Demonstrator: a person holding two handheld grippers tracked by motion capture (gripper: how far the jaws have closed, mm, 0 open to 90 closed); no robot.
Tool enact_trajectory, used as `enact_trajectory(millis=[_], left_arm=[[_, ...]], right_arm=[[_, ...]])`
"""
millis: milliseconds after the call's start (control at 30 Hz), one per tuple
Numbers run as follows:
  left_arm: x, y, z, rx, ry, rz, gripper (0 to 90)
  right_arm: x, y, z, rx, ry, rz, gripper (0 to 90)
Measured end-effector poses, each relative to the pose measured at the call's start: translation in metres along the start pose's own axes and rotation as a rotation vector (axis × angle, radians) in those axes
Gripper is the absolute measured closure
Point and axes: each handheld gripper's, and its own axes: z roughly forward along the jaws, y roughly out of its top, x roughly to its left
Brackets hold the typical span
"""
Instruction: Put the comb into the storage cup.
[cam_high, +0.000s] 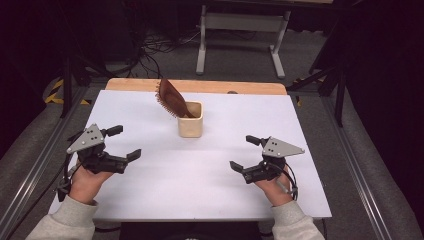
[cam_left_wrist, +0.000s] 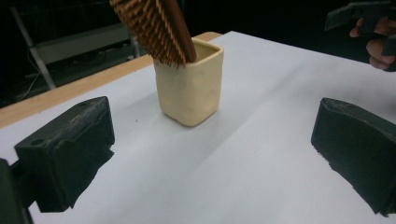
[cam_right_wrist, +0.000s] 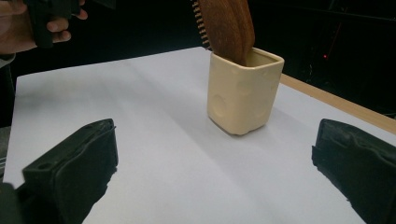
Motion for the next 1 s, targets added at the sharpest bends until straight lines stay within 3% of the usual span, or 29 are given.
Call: enact_trajectory(millis=[467,833,1000], left_arm=[[0.000,-0.040,0.011,0.019,-0.030,-0.041,0.5],[0.000,-0.066,0.013,0.019,-0.020,-0.020,0.4],[0.002,-0.074,0.011,0.003,-0.002,-0.048,0.5]], right_arm=[[-0.002,-0.014,-0.004,0.031,-0.006,0.013,0.8],[-0.003,-0.024,-0.008,0.036,-0.011,0.025,0.8],[-0.002,-0.032,-0.010,0.046,-0.023,0.026,0.8]])
